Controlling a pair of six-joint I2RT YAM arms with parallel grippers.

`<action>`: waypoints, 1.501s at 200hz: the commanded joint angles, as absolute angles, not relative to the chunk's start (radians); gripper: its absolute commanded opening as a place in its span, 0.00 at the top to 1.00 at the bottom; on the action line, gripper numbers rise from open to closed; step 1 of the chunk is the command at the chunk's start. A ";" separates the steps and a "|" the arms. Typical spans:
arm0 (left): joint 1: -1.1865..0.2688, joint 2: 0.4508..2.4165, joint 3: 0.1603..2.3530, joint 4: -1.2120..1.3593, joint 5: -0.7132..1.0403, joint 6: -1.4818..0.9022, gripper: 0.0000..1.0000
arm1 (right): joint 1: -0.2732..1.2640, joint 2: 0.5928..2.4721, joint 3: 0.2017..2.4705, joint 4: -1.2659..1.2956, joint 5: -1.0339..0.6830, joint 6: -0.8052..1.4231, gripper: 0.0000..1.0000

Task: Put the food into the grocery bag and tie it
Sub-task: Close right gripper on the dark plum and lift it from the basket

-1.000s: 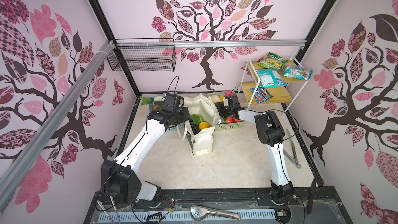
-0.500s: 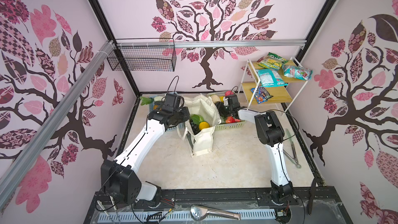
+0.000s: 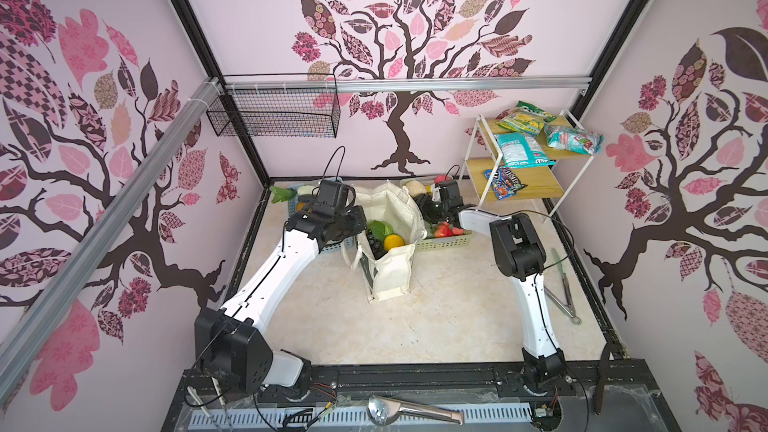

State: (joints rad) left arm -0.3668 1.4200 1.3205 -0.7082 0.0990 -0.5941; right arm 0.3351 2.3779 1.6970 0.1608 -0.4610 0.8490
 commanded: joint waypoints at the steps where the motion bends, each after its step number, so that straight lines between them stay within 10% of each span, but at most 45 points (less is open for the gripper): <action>1: -0.374 1.422 1.359 -0.710 0.112 -0.570 1.00 | 0.334 2.393 1.699 0.165 -0.466 0.857 0.41; 300: -0.382 1.351 1.276 -0.663 0.129 -0.611 1.00 | 0.307 1.910 1.388 0.094 -0.351 0.718 0.42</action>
State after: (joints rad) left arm -0.3737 1.3769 1.2926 -0.6922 0.1173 -0.6071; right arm 0.3107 2.0098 1.3899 0.1062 -0.3622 0.7403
